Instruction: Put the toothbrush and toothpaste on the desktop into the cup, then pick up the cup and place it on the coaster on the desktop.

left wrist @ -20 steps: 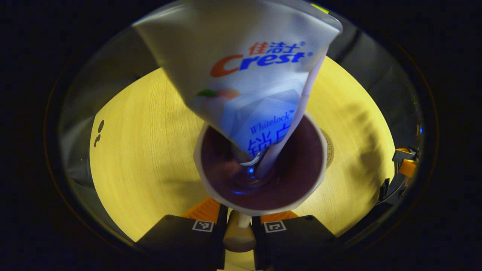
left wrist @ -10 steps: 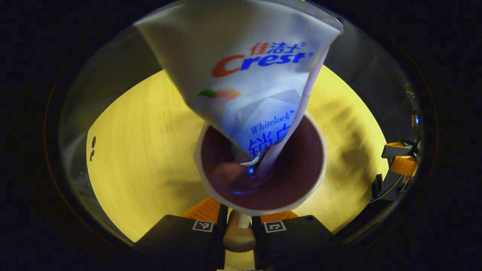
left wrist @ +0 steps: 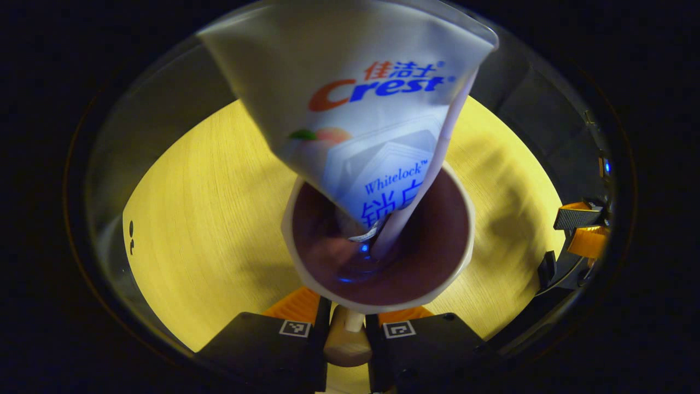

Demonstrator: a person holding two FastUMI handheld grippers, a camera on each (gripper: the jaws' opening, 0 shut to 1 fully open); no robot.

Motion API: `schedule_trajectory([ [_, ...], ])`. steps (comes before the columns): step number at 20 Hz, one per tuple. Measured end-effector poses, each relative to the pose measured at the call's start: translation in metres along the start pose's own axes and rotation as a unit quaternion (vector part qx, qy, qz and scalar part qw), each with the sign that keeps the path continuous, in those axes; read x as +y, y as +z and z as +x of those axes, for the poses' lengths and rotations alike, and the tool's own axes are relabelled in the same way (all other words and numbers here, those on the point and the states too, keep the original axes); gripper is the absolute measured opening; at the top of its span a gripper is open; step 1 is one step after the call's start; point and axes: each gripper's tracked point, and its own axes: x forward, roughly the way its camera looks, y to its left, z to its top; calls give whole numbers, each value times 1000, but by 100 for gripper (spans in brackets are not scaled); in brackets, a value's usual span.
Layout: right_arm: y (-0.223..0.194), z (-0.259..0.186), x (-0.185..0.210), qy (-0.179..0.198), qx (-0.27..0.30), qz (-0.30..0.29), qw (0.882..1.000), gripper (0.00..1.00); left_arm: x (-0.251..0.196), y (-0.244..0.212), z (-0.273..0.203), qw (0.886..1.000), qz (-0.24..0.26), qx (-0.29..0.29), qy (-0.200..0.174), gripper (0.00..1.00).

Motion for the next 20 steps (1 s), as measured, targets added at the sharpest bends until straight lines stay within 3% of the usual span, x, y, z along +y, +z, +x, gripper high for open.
schedule_trajectory([
  [2,0,-1,0,0,0,-1,1000,53,-3,1,4,1000,4,4,2,38],
  [3,-1,-2,0,0,-1,0,1000,53,-4,1,5,1000,4,5,3,34],
  [4,0,-3,0,1,-3,2,1000,53,-5,-1,7,1000,2,8,4,38],
  [5,0,-4,0,1,-4,2,1000,53,-5,-1,7,1000,3,9,5,34],
  [9,0,-5,-1,1,-4,4,1000,53,-5,-2,12,1000,1,13,8,34],
  [10,-1,-6,-2,2,-5,5,1000,53,-4,-3,14,1000,3,18,9,39],
  [11,-1,-7,-2,3,-5,6,1000,53,-6,-4,15,1000,5,22,13,34],
  [12,-1,-7,-2,3,-5,6,1000,53,-5,-3,14,1000,6,11,11,39],
  [13,-1,-7,-2,4,-5,5,1000,53,-5,-1,12,1000,8,8,11,36],
  [14,-2,-7,-1,4,-4,6,1000,53,-6,1,10,1000,10,4,10,44],
  [16,-1,-6,3,7,-4,6,1000,53,-4,1,1,1000,0,-1,8,82],
  [17,-1,-6,5,9,-3,5,1000,53,-1,0,-5,1000,-6,-5,15,88],
  [20,1,-6,10,13,-1,-1,1000,53,0,1,-27,999,-13,-30,25,90],
])
